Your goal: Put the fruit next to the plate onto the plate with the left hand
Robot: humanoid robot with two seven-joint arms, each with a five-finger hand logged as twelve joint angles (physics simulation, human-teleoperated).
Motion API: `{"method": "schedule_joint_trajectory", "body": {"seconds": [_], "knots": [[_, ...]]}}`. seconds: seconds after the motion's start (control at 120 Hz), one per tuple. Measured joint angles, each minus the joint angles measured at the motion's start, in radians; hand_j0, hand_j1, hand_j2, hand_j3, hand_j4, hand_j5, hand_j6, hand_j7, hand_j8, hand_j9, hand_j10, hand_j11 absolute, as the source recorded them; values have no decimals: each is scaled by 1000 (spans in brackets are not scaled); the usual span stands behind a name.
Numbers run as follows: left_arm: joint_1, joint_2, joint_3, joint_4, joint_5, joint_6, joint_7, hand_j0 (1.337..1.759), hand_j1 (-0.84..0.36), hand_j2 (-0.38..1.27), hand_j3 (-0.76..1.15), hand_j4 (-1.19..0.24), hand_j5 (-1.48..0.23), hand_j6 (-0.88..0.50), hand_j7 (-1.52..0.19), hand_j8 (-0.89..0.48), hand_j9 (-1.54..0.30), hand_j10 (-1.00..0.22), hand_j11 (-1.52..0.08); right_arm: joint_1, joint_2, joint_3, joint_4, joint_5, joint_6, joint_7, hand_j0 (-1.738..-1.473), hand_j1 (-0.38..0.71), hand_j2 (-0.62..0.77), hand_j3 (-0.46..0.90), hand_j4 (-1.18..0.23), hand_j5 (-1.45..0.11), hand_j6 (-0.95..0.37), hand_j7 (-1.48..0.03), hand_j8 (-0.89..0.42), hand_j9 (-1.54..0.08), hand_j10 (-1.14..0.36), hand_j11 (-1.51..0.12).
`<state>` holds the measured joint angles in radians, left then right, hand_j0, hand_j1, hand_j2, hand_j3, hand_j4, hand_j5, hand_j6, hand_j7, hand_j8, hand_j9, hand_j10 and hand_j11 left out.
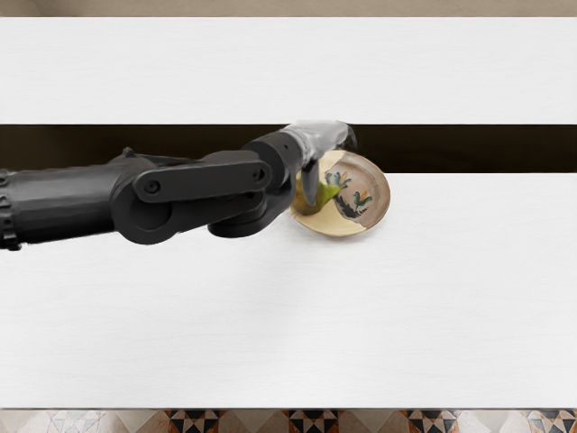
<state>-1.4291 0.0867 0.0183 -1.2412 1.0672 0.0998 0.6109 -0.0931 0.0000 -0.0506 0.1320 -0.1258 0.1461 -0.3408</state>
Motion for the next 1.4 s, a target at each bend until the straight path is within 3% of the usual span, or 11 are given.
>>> {"method": "schedule_joint_trajectory", "body": {"seconds": [0.167,0.383,0.583,0.692,0.75,0.867,1.058,1.258,1.4], "knots": [[-16,98,-29,-142,-75,-43,0,1658,50,56,0,-252,-330,-252,-330,-252,-329,-252,-329,-1,0,0,1,0,1,0,-1658,-349,0,0,0,0,0,0,0,0,0,0],[9,255,-195,-265,-191,-213,0,1658,80,48,0,-227,-294,-227,-294,-227,-294,-227,-294,-2,0,0,1,0,1,0,-1658,-349,0,0,0,0,0,0,0,0,0,0],[247,360,-524,-308,-348,-537,0,1658,90,45,0,-218,-282,-219,-282,-218,-282,-218,-282,-2,0,0,1,0,1,0,-1658,-349,0,0,0,0,0,0,0,0,0,0],[297,457,-694,-313,-485,-649,0,1658,93,44,0,-215,-278,-216,-278,-216,-278,-215,-278,-2,0,0,1,0,2,0,-1658,-349,0,0,0,0,0,0,0,0,0,0],[295,573,-740,-314,-586,-676,0,1658,98,43,0,-211,-273,-212,-273,-212,-273,-211,-273,-3,0,0,1,0,3,0,-1658,-349,0,0,0,0,0,0,0,0,0,0],[299,659,-780,-313,-775,-699,0,1658,113,41,0,-198,-256,-198,-256,-198,-256,-198,-256,-3,0,0,1,0,5,0,-1658,-349,0,0,0,0,0,0,0,0,0,0],[327,752,-796,-313,-957,-709,0,1658,133,37,0,-181,-234,-181,-234,-181,-234,-181,-234,-4,0,0,1,0,6,0,-1658,-349,0,0,0,0,0,0,0,0,0,0],[393,819,-797,-312,-1039,-711,0,1658,143,35,0,-173,-224,-173,-224,-173,-224,-173,-224,-4,0,0,2,0,7,0,-1658,-349,0,0,0,0,0,0,0,0,0,0],[399,832,-797,-312,-1076,-711,0,1658,147,34,0,-170,-220,-170,-220,-169,-220,-169,-220,-4,0,0,2,0,7,0,-1658,-349,0,0,0,0,0,0,0,0,0,0]]}}
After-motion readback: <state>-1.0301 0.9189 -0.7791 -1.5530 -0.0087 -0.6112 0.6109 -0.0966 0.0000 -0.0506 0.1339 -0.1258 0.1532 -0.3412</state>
